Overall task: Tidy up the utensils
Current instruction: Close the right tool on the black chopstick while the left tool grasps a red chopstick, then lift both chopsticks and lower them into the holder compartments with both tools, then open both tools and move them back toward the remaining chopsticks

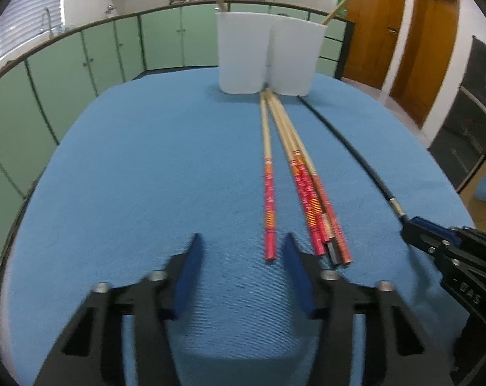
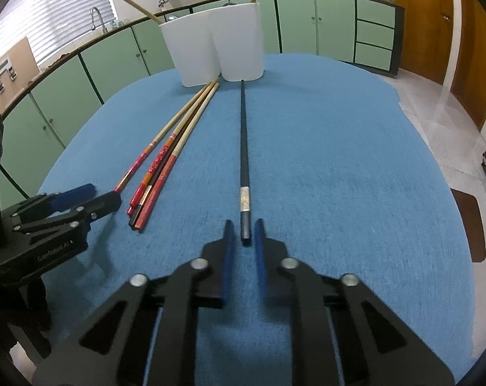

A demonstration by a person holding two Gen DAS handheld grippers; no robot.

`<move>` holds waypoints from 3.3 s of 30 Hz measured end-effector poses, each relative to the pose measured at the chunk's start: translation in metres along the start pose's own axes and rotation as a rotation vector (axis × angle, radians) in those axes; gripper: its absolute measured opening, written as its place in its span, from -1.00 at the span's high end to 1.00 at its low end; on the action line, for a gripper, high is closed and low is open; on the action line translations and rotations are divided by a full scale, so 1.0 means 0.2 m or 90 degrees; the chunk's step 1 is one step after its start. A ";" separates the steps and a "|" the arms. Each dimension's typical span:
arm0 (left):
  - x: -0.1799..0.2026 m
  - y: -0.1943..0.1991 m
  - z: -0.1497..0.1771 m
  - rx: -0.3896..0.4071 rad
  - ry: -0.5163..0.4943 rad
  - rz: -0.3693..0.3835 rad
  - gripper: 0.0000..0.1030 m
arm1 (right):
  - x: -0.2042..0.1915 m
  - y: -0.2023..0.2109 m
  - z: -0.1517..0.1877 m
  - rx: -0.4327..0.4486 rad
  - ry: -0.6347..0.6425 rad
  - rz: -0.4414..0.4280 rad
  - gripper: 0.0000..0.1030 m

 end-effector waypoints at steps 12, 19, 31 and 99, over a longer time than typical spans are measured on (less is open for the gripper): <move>0.02 0.02 -0.01 0.007 -0.006 0.022 0.89 | 0.02 0.03 0.00 0.012 -0.007 -0.012 0.89; -0.04 0.20 -0.07 0.046 0.003 0.017 0.89 | -0.01 0.13 -0.05 0.036 -0.002 -0.021 0.89; -0.15 0.55 -0.33 0.166 0.027 0.029 0.89 | -0.12 0.45 -0.31 0.125 0.047 -0.029 0.88; -0.05 0.32 -1.37 0.321 0.000 0.028 0.29 | 0.00 0.37 -1.55 0.237 0.097 -0.019 0.09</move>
Point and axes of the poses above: each gripper's, at about its wrist camera, not at the fingertips, and y roughly against the way its jaws point, x to its right, z to its underside, the point moved 3 cm from there along -y, roughly the way its jaws point, and after that the axes turned 12 degrees about -z, right-handed, at the moved point
